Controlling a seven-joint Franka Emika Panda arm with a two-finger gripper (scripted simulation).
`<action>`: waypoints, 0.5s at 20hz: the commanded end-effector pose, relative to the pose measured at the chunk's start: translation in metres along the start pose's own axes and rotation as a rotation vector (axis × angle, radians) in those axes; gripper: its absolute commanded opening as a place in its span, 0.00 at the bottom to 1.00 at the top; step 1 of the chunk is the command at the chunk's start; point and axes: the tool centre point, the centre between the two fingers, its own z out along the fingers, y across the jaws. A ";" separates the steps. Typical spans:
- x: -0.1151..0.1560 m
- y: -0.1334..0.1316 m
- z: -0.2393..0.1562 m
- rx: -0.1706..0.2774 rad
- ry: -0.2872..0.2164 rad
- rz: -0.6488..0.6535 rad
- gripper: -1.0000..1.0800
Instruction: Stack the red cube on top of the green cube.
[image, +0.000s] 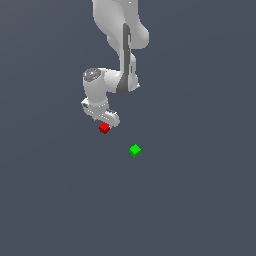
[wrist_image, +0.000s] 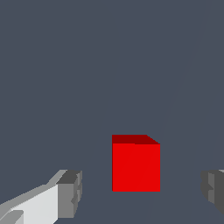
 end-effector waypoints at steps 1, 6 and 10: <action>0.000 0.000 0.005 0.000 -0.001 0.001 0.96; -0.001 0.000 0.026 0.000 -0.001 0.001 0.96; -0.001 0.000 0.039 0.000 0.000 0.002 0.96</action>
